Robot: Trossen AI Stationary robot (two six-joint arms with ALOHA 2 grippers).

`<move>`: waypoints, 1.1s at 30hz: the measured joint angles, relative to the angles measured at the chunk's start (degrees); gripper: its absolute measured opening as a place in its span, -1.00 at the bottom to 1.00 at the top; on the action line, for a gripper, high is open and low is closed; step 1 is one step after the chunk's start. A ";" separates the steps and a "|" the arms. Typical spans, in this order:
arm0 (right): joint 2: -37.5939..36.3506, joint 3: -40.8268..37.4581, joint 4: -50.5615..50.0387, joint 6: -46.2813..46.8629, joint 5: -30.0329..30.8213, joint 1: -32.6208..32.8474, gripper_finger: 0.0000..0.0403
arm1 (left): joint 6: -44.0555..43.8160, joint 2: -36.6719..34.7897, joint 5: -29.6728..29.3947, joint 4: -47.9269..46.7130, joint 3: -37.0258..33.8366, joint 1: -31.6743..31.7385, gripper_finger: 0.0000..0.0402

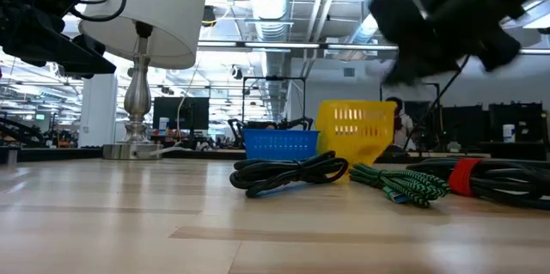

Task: Pick and place items into bin
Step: Put the white charger cable into the dark blue bin

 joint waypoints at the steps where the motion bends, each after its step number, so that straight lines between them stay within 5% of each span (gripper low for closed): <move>1: -2.14 0.01 -0.06 -2.70 1.14 -0.85 -0.89 | 0.02 -0.01 -0.01 0.00 0.01 0.02 0.06; 16: -24.05 0.05 11.40 -45.99 -0.74 -20.64 -0.89 | 0.02 -0.01 -0.01 -0.01 0.02 0.02 0.06; 24: -18.43 0.09 32.91 -68.67 -17.82 -37.23 -0.89 | 0.02 0.00 -0.01 -0.02 0.01 0.00 0.06; 33: -5.65 0.12 42.35 -69.67 -25.44 -48.45 -0.71 | 0.02 0.00 0.00 0.00 0.02 0.02 0.06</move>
